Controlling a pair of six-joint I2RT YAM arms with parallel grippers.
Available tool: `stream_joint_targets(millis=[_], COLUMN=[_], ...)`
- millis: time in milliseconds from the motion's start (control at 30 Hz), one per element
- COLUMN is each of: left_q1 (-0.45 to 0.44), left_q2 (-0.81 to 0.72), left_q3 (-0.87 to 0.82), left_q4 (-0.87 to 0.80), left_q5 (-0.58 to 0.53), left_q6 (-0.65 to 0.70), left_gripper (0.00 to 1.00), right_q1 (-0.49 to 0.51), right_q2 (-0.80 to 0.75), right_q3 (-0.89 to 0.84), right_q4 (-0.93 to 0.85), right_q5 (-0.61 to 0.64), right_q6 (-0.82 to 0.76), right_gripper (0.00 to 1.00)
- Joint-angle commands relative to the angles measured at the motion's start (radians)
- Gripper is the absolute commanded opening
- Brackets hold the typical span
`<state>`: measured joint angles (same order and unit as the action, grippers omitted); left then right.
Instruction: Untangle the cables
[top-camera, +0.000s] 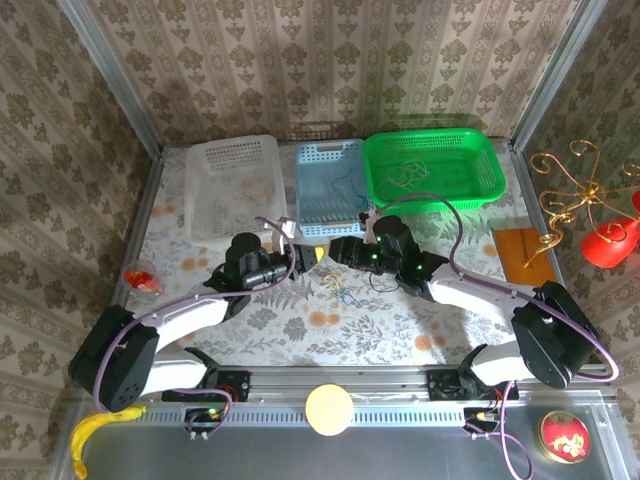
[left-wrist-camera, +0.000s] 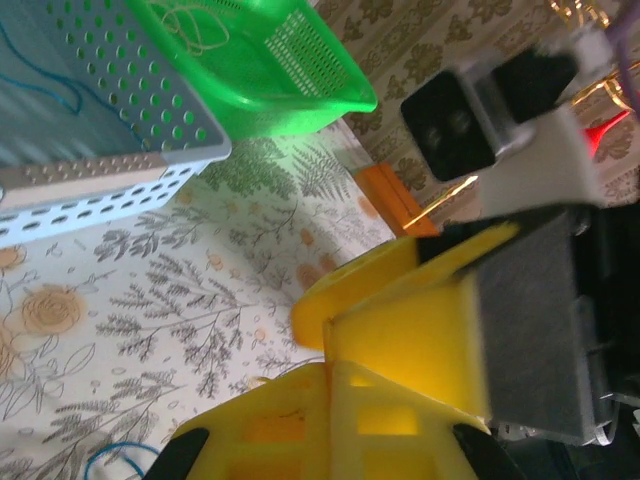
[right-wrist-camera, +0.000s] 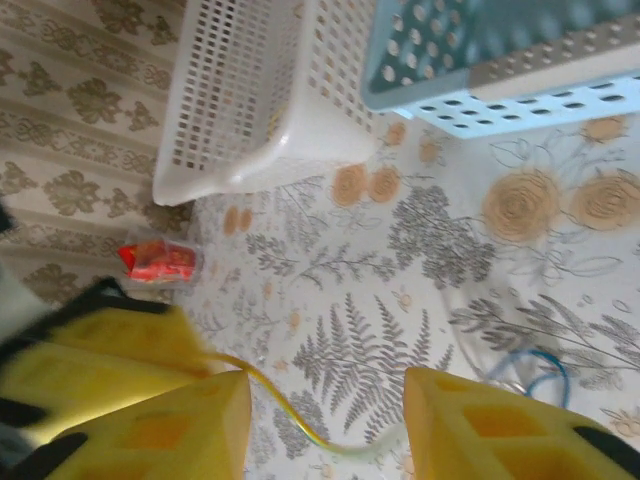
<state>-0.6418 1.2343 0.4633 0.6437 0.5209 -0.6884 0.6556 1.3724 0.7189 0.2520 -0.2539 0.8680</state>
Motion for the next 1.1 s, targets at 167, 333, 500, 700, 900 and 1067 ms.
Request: stream_joint_targets(millis=[167, 333, 500, 700, 900, 1067], left_q1=[-0.006, -0.01, -0.011, 0.025, 0.172, 0.342], left_q2=[-0.072, -0.088, -0.1, -0.118, -0.119, -0.082], left_q3=[0.098, 0.134, 0.161, 0.255, 0.377, 0.466], left_q4=[-0.062, -0.095, -0.099, -0.19, -0.293, -0.393], left_q5=[0.014, 0.01, 0.01, 0.022, 0.06, 0.064], left_q6=[-0.029, -0.042, -0.062, -0.026, 0.016, 0.078], left_gripper=[0.0, 0.0, 0.0, 0.0, 0.0, 0.0], right_q1=[-0.013, -0.013, -0.01, -0.011, -0.012, -0.016], right_q2=[-0.07, -0.077, -0.065, -0.067, -0.095, -0.141], right_q3=[-0.113, -0.136, -0.116, -0.133, -0.179, -0.197], right_q4=[0.112, 0.158, 0.144, 0.106, 0.087, 0.048], right_q5=[0.033, 0.039, 0.042, 0.084, 0.124, 0.145], right_q6=[-0.089, -0.108, -0.106, -0.091, -0.065, -0.056], right_gripper=[0.61, 0.63, 0.63, 0.63, 0.63, 0.63])
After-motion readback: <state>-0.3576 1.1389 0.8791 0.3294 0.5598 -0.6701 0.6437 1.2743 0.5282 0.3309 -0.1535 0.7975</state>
